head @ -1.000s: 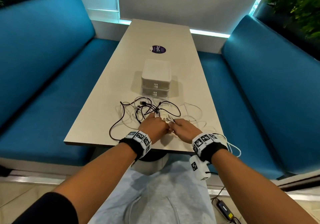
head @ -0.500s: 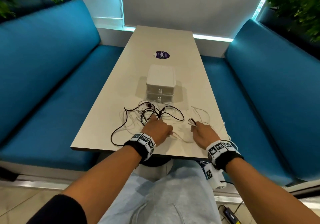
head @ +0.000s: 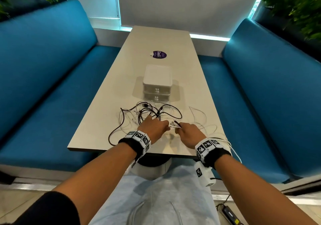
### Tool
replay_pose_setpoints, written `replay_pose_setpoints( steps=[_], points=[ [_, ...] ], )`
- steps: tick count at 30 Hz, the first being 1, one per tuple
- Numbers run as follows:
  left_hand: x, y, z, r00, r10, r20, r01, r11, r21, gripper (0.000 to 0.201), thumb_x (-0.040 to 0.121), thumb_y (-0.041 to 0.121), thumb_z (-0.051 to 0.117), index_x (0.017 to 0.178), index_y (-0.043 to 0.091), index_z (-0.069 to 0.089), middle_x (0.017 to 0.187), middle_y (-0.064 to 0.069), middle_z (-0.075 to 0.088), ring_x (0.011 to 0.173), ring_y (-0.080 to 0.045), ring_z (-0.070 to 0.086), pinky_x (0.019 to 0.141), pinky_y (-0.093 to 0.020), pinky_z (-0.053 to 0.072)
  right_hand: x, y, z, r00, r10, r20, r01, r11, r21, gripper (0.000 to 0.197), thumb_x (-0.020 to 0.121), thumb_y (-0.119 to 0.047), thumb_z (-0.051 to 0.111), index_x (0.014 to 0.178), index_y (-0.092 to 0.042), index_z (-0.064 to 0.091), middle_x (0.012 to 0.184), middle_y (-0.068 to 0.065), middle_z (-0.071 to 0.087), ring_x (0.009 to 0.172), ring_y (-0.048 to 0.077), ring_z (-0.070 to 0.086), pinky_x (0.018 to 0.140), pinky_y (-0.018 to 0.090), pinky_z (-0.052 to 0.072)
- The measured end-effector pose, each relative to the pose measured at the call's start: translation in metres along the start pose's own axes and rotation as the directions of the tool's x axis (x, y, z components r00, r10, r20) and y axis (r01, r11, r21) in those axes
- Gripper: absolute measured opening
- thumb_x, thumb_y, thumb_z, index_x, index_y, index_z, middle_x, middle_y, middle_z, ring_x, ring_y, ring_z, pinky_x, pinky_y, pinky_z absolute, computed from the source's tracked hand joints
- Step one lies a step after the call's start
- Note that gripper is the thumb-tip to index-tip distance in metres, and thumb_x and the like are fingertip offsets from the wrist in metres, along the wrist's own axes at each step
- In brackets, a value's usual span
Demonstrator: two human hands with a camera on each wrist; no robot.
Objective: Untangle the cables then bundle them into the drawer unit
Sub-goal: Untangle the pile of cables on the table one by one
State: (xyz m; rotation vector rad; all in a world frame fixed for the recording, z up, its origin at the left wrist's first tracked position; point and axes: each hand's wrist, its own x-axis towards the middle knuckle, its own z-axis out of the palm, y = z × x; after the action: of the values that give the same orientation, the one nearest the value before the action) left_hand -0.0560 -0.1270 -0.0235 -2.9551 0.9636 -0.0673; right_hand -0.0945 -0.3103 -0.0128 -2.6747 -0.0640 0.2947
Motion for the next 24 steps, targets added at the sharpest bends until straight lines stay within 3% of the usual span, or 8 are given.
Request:
replay_pose_setpoints(
  steps=[5,9,11,14,18,24],
  points=[
    [-0.002,-0.013,0.010,0.999,-0.001,0.055,-0.001,0.999,0.038,0.008,0.103,0.032,0.046,0.097,0.028,0.048,0.088,0.003,0.070,0.086,-0.025,0.065,0.090,-0.041,0.028,-0.005,0.028,-0.014,0.996,0.087,-0.014,-0.088,0.973,-0.212,0.027,0.101,-0.035,0.041,0.111,-0.016,0.057,0.103,0.013,0.065,0.093,0.031,0.061,0.078,0.037,0.049],
    [-0.005,-0.014,0.011,0.999,0.016,0.038,-0.018,0.999,0.047,0.014,0.105,0.037,0.040,0.094,0.030,0.046,0.087,0.001,0.071,0.085,-0.026,0.064,0.089,-0.040,0.024,-0.011,0.060,-0.028,0.970,0.244,0.000,-0.237,0.944,-0.228,0.022,0.101,-0.031,0.040,0.101,-0.015,0.055,0.104,0.013,0.065,0.080,0.027,0.055,0.070,0.031,0.042],
    [-0.005,-0.007,0.008,0.997,0.057,0.053,-0.060,0.997,0.047,0.013,0.105,0.034,0.038,0.094,0.030,0.043,0.086,0.000,0.071,0.082,-0.027,0.064,0.087,-0.040,0.025,-0.011,0.066,-0.028,0.956,0.293,-0.011,-0.289,0.935,-0.204,0.024,0.101,-0.030,0.040,0.103,-0.013,0.057,0.106,0.014,0.065,0.083,0.028,0.057,0.070,0.031,0.042],
    [-0.006,0.002,0.007,0.996,0.055,0.076,-0.060,0.996,0.065,0.016,0.105,0.030,0.035,0.103,0.026,0.051,0.086,-0.003,0.071,0.080,-0.028,0.065,0.090,-0.040,0.026,-0.009,0.056,-0.025,0.944,0.298,-0.141,-0.313,0.944,-0.103,0.031,0.102,-0.031,0.037,0.106,-0.009,0.057,0.104,0.017,0.064,0.091,0.035,0.061,0.070,0.033,0.043],
    [-0.007,0.004,0.005,0.995,0.033,0.098,-0.041,0.996,0.075,0.026,0.107,0.032,0.030,0.103,0.020,0.053,0.086,-0.009,0.070,0.075,-0.031,0.060,0.090,-0.039,0.030,-0.010,0.034,-0.017,0.962,0.151,-0.228,-0.158,0.987,-0.012,0.032,0.103,-0.031,0.037,0.115,-0.008,0.056,0.102,0.021,0.066,0.091,0.040,0.062,0.074,0.040,0.050],
    [-0.005,0.011,0.001,0.997,0.058,0.058,-0.059,0.998,0.011,0.022,0.106,0.034,0.036,0.108,0.021,0.054,0.084,-0.007,0.069,0.076,-0.031,0.063,0.091,-0.040,0.034,-0.008,0.001,0.008,0.993,-0.110,-0.040,0.110,0.994,-0.003,0.023,0.099,-0.020,0.042,0.113,-0.011,0.058,0.105,0.016,0.068,0.097,0.036,0.061,0.080,0.038,0.047]
  ],
)
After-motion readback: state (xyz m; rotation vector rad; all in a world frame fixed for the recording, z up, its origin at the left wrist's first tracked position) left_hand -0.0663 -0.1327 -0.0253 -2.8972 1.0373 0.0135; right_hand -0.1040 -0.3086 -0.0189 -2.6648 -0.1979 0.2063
